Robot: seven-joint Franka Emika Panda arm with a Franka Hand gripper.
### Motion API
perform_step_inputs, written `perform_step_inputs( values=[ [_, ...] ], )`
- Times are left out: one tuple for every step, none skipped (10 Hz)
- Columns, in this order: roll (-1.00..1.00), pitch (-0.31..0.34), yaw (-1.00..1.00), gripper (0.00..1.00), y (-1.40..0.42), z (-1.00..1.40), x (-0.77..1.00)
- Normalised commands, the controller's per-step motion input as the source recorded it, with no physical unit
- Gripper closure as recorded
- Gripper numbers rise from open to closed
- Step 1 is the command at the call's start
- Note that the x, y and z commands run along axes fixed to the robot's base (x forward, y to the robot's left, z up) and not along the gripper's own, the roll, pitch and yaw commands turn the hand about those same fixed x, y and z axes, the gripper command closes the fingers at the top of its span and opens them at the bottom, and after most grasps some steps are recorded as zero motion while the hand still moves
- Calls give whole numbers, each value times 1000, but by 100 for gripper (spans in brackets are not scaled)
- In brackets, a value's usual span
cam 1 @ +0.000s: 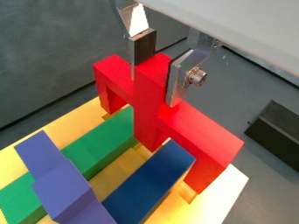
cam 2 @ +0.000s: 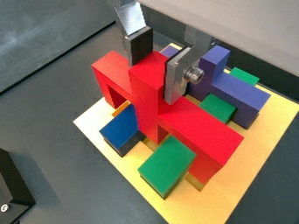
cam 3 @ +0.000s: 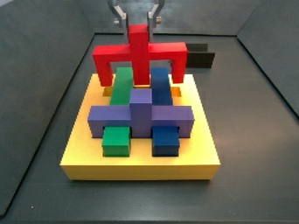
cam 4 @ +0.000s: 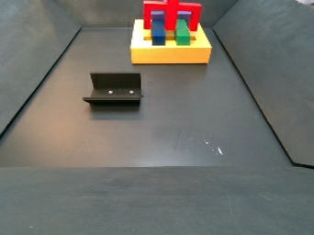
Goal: Pick up the red object. Move up. Move to above the board. Insert the red object.
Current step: Insert the red object.
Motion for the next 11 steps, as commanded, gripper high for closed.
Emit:
perform_step_inputs(
  values=[
    [0,6,0,100,0,3,17],
    [7,0,0,100,0,0,11],
    [14,0,0,100,0,-80,46],
    [0,0,6,100,0,-100,143],
    [17,0,11,100,6,-131,86],
    [47,0,23,100,0,-223,9],
    [64,-6,20,100,0,-277,0],
    [77,-19,14,100,0,-311,0],
    [41,-16,6,100,0,-283,0],
    [0,-19,0,100,0,-337,74],
    [0,-9,0,100,0,-351,149]
  ],
)
